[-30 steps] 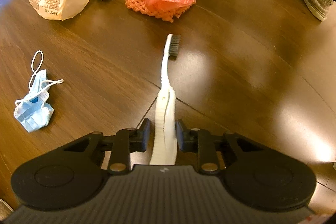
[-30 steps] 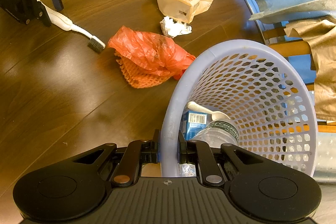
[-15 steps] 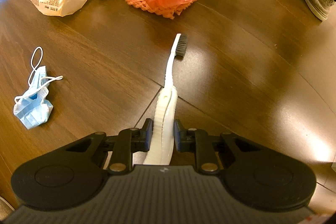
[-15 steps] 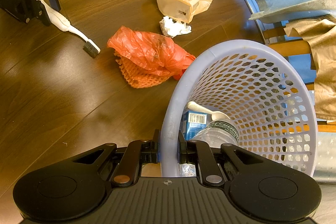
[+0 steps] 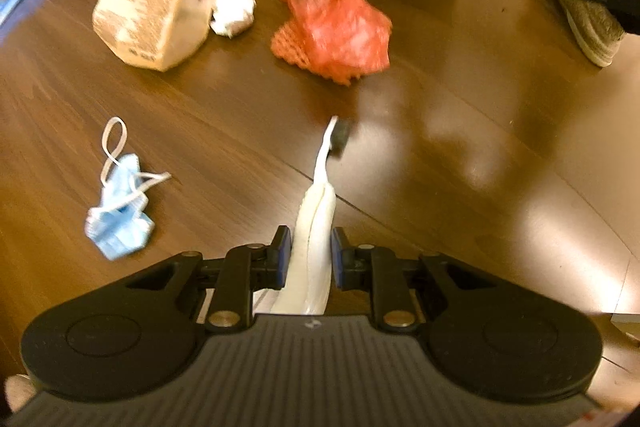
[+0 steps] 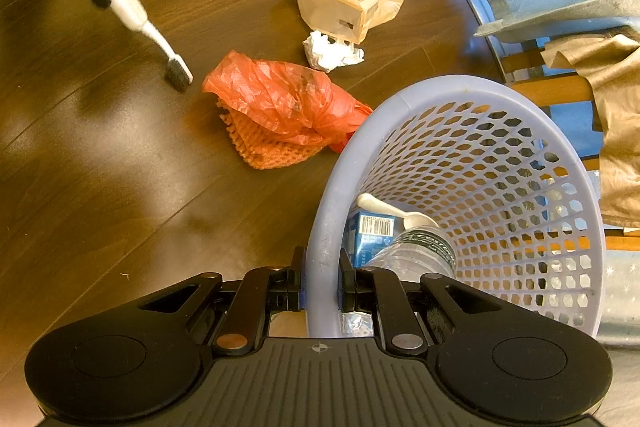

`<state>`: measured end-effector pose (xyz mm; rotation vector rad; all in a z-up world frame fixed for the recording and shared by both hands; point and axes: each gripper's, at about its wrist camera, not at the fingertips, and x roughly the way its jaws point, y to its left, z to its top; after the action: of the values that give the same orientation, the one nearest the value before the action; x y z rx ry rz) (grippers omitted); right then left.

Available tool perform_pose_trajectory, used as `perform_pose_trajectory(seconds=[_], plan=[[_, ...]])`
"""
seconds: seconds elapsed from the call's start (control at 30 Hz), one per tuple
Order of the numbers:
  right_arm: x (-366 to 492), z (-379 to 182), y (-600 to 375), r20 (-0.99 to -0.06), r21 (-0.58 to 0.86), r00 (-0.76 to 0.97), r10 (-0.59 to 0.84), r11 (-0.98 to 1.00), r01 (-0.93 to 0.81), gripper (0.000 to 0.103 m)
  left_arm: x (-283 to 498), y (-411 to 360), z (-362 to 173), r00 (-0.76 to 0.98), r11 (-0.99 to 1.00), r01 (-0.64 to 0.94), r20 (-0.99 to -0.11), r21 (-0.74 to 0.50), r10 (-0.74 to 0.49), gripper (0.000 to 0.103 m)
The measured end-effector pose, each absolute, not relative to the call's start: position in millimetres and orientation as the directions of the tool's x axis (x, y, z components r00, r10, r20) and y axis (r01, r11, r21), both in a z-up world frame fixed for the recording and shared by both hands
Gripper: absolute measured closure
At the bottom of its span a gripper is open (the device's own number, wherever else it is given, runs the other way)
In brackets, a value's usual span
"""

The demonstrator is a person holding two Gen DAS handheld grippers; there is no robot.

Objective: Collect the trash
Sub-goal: 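Grasp the white toothbrush by its handle with the left tool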

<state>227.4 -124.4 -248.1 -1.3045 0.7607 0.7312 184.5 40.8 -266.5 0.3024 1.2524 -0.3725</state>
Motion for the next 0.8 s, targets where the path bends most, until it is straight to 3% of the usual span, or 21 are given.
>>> perform_pose_trajectory(seconds=[0.4, 0.8], plan=[[229, -248, -124, -0.826, -0.554, 0.562, 0.043, 0.124, -0.823, 0.093, 187, 50, -236, 0.293, 0.903, 0.430, -0.949, 0.026, -0.112, 0.087], [229, -248, -126, -0.824, -0.556, 0.565, 0.040, 0.131, -0.821, 0.093, 171, 44, -305, 0.247, 0.894, 0.447, -0.966, 0.045, -0.075, 0.087]])
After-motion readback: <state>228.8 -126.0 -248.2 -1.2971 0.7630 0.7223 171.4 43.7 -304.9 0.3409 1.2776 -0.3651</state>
